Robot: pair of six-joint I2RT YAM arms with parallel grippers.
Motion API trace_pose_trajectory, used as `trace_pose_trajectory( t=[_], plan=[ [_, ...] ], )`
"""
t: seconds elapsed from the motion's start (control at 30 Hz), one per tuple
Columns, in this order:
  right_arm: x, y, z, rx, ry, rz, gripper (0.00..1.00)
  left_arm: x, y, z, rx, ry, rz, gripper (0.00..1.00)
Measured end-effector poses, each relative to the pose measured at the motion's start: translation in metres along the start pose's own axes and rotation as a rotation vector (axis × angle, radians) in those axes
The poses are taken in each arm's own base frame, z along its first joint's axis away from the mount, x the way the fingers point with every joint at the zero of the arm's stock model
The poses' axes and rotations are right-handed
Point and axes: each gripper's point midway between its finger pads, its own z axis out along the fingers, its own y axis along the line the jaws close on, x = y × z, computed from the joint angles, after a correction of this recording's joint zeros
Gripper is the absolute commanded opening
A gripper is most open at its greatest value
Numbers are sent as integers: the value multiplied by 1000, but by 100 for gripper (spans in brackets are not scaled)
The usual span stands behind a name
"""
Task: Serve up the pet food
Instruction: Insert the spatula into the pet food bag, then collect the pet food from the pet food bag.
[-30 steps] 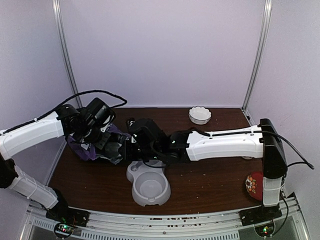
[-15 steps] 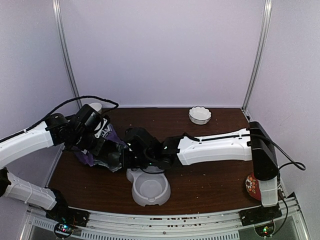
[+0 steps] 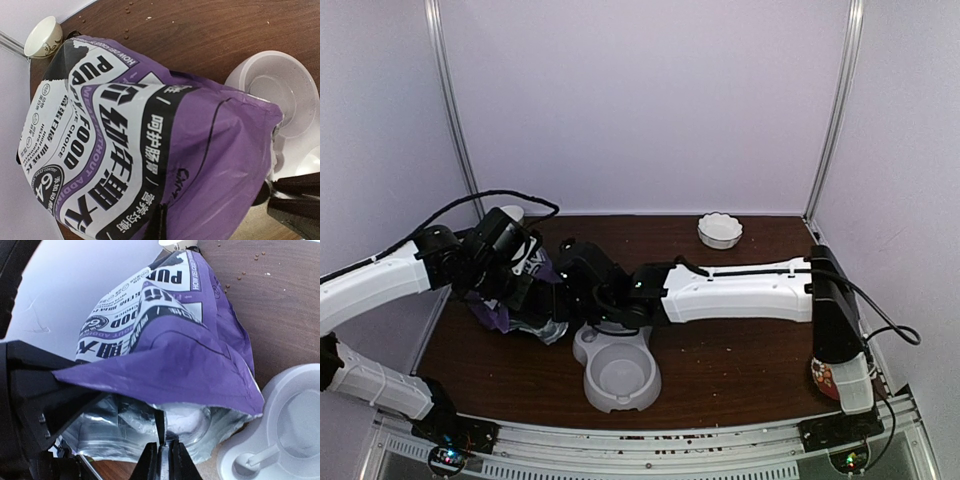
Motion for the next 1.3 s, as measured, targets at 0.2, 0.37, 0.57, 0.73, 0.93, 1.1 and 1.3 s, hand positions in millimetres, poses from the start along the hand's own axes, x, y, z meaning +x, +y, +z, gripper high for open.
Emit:
trace_pose_trajectory(
  t=[0.2,0.37,0.57,0.73,0.93,1.1,1.3],
  plan=[
    [-8,1,18,29,-50,-37,0,-1,0,0,-1,-5,-11,0],
    [0,-9,30,75,-60,-71,0,-1,0,0,-1,-2,-18,0],
    [-6,-13,29,115,-95,-100,0,-3,-3,4,6,-6,-31,0],
    [-8,-16,36,145,-112,-121,0,-3,-7,5,27,2,-42,0],
    [-2,-20,51,167,-116,-138,0,-4,-11,7,45,3,-58,0],
    [4,-26,59,189,-107,-162,0,-5,-12,7,47,-4,-60,0],
    [10,-26,62,216,-105,-187,0,-6,-12,6,48,-8,-60,0]
  ],
)
